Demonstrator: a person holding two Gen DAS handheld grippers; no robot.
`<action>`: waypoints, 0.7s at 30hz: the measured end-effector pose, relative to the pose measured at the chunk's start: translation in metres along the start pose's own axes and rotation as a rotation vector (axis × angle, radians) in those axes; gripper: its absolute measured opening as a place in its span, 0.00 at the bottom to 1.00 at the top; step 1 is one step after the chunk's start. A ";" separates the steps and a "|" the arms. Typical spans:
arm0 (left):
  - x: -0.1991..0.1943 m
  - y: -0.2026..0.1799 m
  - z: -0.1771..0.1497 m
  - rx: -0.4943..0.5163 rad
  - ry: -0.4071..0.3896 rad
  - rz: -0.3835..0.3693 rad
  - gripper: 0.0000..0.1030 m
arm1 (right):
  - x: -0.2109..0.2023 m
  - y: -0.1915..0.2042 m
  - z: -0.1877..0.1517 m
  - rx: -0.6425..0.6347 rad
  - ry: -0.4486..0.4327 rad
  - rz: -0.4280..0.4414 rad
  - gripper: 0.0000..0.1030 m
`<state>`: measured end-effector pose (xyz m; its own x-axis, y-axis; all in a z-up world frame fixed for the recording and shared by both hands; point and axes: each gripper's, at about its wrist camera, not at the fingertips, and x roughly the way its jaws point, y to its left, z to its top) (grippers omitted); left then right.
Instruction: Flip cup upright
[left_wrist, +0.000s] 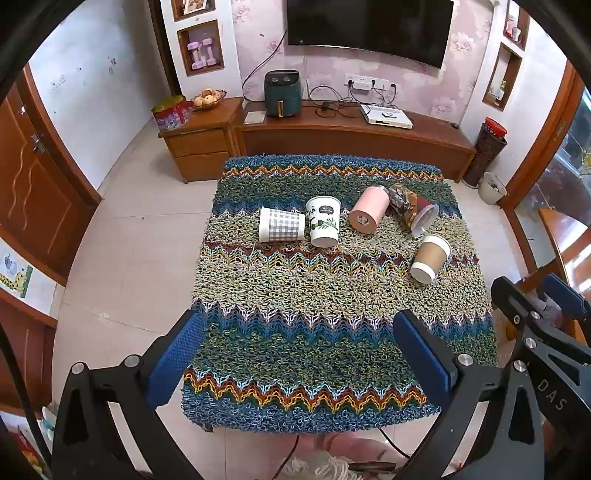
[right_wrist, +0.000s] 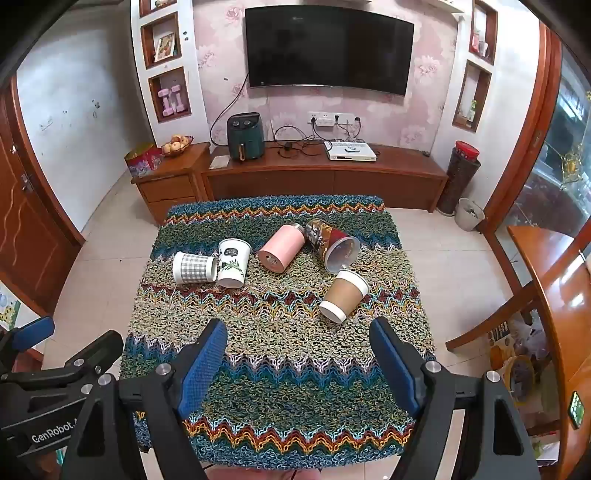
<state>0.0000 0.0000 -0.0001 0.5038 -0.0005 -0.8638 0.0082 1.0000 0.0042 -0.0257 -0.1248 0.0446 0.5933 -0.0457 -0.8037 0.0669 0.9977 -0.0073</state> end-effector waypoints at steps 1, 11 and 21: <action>0.000 0.000 0.000 -0.001 0.001 -0.001 0.99 | 0.000 0.000 0.000 0.002 -0.003 0.002 0.78; 0.000 0.000 0.000 0.001 0.000 0.002 0.99 | 0.001 -0.001 0.002 0.009 0.001 0.010 0.78; 0.008 0.004 0.005 -0.007 0.005 0.009 0.99 | 0.010 -0.001 0.005 0.008 0.006 0.007 0.78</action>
<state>0.0082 0.0038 -0.0051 0.4995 0.0086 -0.8663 -0.0024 1.0000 0.0085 -0.0160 -0.1265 0.0393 0.5892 -0.0381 -0.8071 0.0692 0.9976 0.0034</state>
